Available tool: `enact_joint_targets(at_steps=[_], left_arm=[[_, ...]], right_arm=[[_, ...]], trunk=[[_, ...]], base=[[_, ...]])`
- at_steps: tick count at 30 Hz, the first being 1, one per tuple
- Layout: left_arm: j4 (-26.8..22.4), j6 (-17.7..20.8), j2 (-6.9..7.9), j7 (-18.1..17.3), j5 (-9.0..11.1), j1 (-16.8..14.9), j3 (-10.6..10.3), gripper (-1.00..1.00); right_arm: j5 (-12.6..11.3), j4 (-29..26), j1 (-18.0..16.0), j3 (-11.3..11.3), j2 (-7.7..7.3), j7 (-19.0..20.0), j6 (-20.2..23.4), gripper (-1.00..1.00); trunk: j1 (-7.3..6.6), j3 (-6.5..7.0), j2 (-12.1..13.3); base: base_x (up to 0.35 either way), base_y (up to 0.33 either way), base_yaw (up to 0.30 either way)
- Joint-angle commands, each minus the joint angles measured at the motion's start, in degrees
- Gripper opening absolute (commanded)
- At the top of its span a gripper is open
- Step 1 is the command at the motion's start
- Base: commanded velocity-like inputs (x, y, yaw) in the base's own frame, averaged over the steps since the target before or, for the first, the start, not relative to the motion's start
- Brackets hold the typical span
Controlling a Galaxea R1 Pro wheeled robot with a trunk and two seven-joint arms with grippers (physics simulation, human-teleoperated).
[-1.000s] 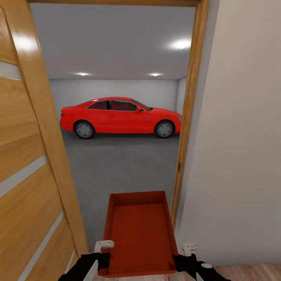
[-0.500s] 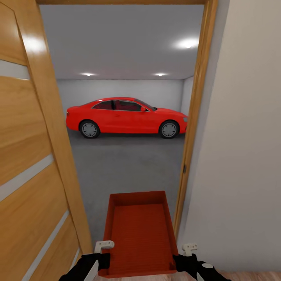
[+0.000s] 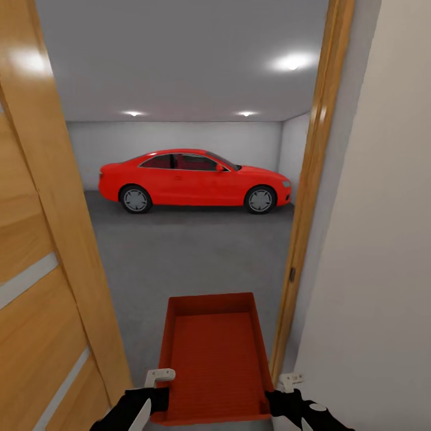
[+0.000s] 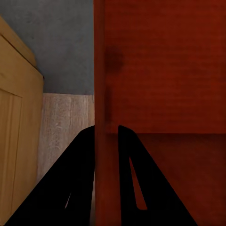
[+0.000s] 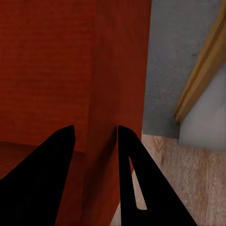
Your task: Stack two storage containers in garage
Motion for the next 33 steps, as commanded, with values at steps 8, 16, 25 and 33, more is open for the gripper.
enact_joint_targets(at_steps=[8,16,25,33], left_arm=[[-0.6,-0.7,0.08,1.8,-1.5,-0.1,0.5,-1.00],[-0.6,-0.7,-0.07,1.8,-1.5,-0.1,0.5,-1.00],[-0.6,-0.7,-0.15,1.8,-1.5,-0.1,0.5,-1.00],[-0.6,-0.7,-0.08,1.8,-1.5,-0.1,0.5,-1.00]], right_arm=[[-0.2,0.2,0.1,2.4,1.06,1.4,-0.3,-1.00],[-0.2,0.2,0.1,2.4,1.06,1.1,-0.3,-1.00],[-0.2,0.2,0.0,2.4,1.06,1.0,-0.3,-1.00],[-0.2,0.2,0.1,2.4,1.06,1.0,-0.3,-1.00]], trunk=[[0.04,-0.05,-0.1],[0.04,-0.05,-0.1],[0.04,-0.05,-0.1],[0.04,-0.05,-0.1]], base=[[0.070,0.073,0.000],[0.017,0.037,0.000],[0.024,0.008,0.000],[0.280,0.028,0.000]])
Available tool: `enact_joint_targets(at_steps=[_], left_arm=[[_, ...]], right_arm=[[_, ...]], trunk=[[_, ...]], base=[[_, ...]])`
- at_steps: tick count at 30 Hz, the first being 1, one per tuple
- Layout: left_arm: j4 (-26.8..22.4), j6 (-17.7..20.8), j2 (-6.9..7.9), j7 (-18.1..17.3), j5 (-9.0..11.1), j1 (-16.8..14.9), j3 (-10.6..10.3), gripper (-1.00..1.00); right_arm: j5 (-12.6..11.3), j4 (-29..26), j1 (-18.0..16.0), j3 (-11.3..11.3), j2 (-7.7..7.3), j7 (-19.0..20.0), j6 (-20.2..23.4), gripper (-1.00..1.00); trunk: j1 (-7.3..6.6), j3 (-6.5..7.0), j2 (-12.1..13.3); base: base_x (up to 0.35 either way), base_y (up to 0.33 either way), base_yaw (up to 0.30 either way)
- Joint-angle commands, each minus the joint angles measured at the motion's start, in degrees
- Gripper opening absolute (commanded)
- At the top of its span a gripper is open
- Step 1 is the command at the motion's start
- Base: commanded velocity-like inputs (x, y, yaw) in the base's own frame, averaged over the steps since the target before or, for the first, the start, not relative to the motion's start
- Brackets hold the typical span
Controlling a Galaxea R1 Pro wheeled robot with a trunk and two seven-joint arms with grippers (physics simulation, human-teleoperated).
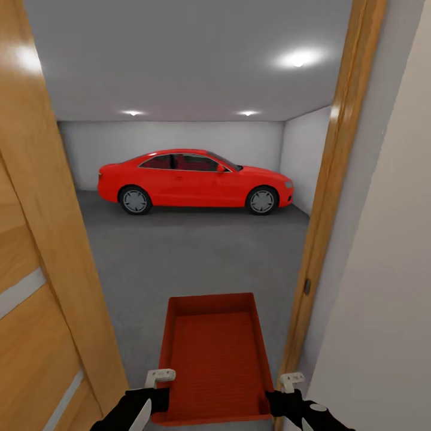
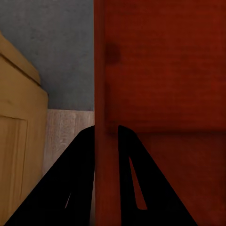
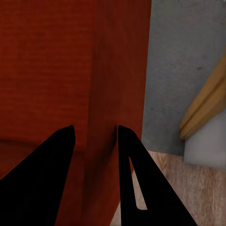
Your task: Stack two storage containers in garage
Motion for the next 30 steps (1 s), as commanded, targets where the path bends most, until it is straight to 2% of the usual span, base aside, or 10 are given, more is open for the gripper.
enact_joint_targets(at_steps=[1,6,22,30], left_arm=[[-0.8,-0.5,0.01,1.8,-1.5,-0.1,0.4,-1.00],[-0.8,-0.6,-0.09,1.8,-1.4,-0.1,0.4,-1.00],[-0.8,-1.7,-0.13,1.8,-1.5,-0.1,0.4,-1.00],[-0.8,-1.7,-0.08,1.8,-1.5,-0.1,0.4,-1.00]], right_arm=[[-0.2,0.2,0.0,2.3,1.14,1.0,-0.3,-1.00],[-0.2,0.2,0.0,2.3,1.14,1.0,-0.3,-1.00],[-0.2,0.2,0.1,2.3,1.14,0.8,-0.3,-1.00],[-0.2,0.2,0.0,2.3,1.14,0.9,-0.3,-1.00]], trunk=[[0.05,-0.05,-0.1],[0.05,-0.05,-0.1],[0.05,-0.05,-0.1],[0.05,-0.05,-0.1]], base=[[0.318,0.003,0.000],[0.175,0.001,0.000],[0.013,0.000,0.000],[0.273,0.000,0.000]])
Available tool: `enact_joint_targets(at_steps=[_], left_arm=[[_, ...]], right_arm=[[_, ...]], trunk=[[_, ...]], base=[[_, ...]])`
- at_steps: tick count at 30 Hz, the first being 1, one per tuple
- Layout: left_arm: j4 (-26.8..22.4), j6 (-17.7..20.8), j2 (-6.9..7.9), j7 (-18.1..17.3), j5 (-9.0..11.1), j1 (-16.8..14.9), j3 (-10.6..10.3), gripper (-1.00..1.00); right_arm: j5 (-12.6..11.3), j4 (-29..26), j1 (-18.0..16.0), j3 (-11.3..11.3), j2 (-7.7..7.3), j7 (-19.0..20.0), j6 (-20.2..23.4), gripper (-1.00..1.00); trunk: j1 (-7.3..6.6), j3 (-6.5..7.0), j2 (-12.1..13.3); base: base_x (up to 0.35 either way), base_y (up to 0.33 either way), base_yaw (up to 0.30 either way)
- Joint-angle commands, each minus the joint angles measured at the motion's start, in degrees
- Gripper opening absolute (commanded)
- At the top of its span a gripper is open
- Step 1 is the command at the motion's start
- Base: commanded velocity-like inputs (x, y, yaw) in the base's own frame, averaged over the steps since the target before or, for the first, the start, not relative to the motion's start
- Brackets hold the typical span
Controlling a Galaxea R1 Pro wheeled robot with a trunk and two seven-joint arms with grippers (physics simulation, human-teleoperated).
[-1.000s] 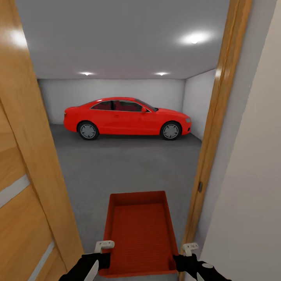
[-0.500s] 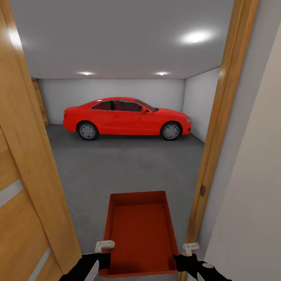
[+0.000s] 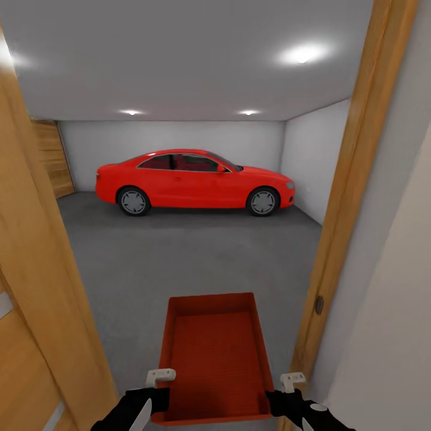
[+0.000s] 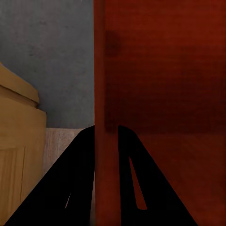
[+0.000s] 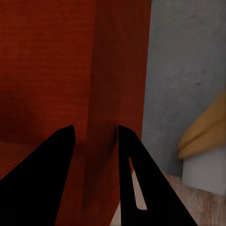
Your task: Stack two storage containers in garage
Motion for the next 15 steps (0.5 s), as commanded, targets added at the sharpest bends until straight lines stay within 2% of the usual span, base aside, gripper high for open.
enact_joint_targets(at_steps=[1,9,15], left_arm=[[-0.7,-1.8,0.01,1.6,-1.5,-0.1,0.5,-1.00],[-0.7,-1.8,0.01,1.6,-1.5,-0.1,0.5,-1.00],[-0.7,-1.8,-0.03,1.6,-1.5,-0.1,0.5,-1.00]], right_arm=[[-0.2,0.2,0.0,2.4,1.23,0.7,-0.3,-1.00],[-0.2,0.2,0.1,2.4,1.23,0.8,-0.3,-1.00],[-0.2,0.2,0.0,2.4,1.23,0.8,-0.3,-1.00]], trunk=[[0.05,-0.05,-0.1],[0.05,-0.05,-0.1],[0.05,-0.05,-0.1]], base=[[0.321,0.000,0.000],[0.312,0.057,0.000],[0.065,0.030,0.000]])
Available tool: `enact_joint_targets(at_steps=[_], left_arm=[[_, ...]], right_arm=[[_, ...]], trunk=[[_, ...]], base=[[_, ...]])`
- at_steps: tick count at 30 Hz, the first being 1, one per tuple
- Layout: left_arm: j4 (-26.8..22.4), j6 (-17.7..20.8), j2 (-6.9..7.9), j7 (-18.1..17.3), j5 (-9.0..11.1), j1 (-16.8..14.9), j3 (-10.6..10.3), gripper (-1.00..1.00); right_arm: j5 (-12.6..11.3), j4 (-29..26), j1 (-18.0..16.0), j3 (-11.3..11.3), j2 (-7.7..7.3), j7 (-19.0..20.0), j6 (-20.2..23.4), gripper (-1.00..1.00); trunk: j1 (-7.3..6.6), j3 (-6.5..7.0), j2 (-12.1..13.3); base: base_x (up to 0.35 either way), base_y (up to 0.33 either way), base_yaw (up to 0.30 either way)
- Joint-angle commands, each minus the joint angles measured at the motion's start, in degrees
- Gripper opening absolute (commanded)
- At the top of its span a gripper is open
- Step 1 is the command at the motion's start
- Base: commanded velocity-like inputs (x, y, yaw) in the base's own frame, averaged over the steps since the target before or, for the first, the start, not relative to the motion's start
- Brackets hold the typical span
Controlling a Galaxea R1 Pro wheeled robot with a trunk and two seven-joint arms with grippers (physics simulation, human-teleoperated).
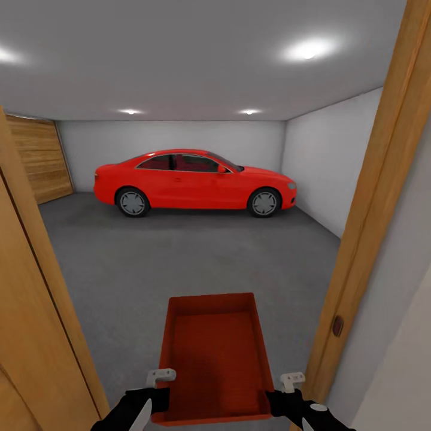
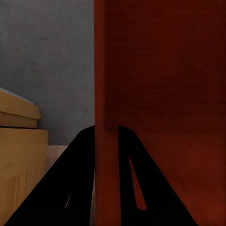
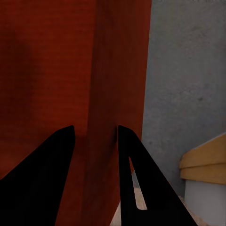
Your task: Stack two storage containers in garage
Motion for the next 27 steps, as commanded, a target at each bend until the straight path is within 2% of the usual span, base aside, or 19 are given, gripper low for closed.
enact_joint_targets(at_steps=[1,20,27], left_arm=[[-0.7,-1.8,0.02,1.6,-1.5,-0.1,0.5,-1.00],[-0.7,-1.8,-0.04,1.6,-1.5,-0.1,0.5,-1.00],[-0.7,-1.8,-0.04,1.6,-1.5,-0.1,0.5,-1.00]], right_arm=[[-0.2,0.2,0.1,2.4,1.26,0.7,-0.3,-1.00],[-0.2,0.2,0.1,2.4,1.26,0.6,-0.3,-1.00],[-0.2,0.2,0.1,2.4,1.26,0.6,-0.3,-1.00]], trunk=[[0.02,-0.05,-0.1],[0.02,-0.05,-0.1],[0.02,-0.05,-0.1]], base=[[0.002,0.001,0.000],[0.000,0.000,0.000],[0.000,0.000,0.117]])
